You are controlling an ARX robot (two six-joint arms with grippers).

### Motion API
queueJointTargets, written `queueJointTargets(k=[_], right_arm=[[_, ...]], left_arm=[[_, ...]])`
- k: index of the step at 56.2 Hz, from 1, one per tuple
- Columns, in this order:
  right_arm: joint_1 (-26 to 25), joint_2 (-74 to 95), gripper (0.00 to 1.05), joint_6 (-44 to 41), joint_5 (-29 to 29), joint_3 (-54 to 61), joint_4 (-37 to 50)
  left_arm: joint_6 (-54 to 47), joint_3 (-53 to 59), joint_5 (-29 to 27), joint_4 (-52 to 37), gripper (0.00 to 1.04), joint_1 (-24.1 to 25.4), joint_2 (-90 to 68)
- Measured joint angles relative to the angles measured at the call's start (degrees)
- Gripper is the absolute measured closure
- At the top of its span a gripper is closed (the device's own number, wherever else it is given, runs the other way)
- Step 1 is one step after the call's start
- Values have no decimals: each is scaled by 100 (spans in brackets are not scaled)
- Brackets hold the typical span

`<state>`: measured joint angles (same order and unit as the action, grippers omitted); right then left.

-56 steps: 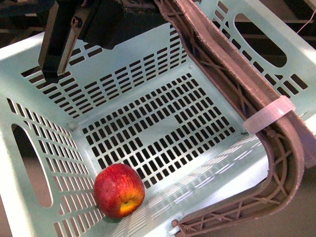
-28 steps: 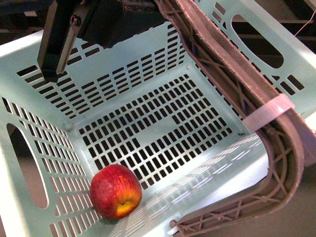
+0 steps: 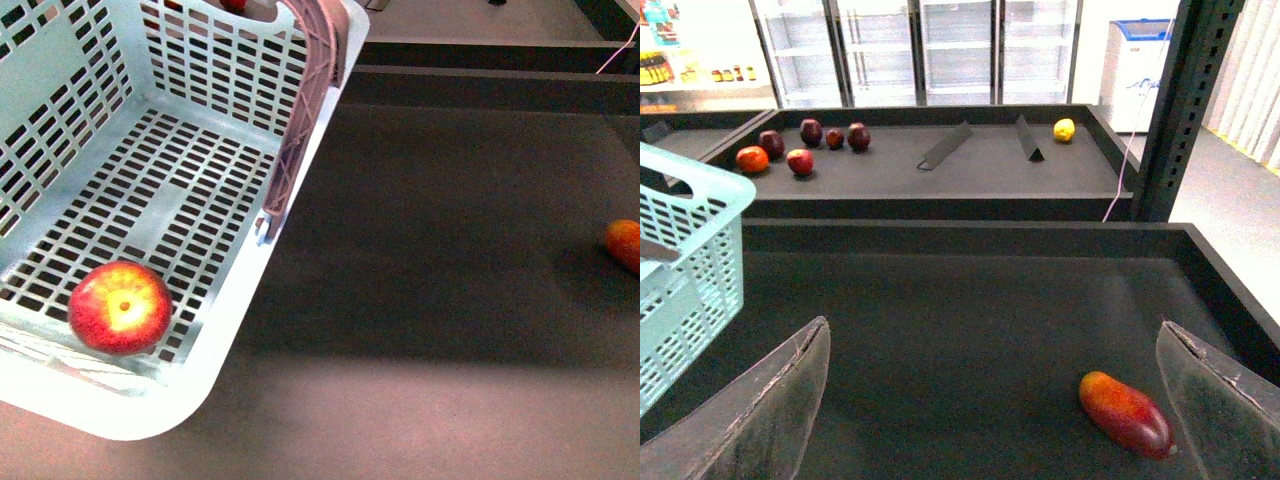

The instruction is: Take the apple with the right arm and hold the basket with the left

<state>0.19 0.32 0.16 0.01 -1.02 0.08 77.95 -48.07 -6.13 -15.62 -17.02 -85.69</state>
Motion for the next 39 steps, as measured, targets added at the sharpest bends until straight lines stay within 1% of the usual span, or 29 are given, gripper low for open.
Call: queueJointTargets(k=[3, 8, 15, 31, 39], right_arm=[[0, 0, 9, 0, 11, 0, 0], [0, 0, 9, 0, 9, 0, 0], [0, 0, 9, 0, 7, 0, 0], [0, 0, 9, 0, 9, 0, 0], [0, 0, 9, 0, 11, 0, 0]], left_arm=[[197, 0, 83, -15, 97, 238, -153], [446, -2, 155, -13, 97, 479, -341], [592, -22, 164, 24, 97, 686, -669], [920, 85, 439, 210, 97, 815, -1032], [1032, 326, 400, 214, 97, 863, -1029]])
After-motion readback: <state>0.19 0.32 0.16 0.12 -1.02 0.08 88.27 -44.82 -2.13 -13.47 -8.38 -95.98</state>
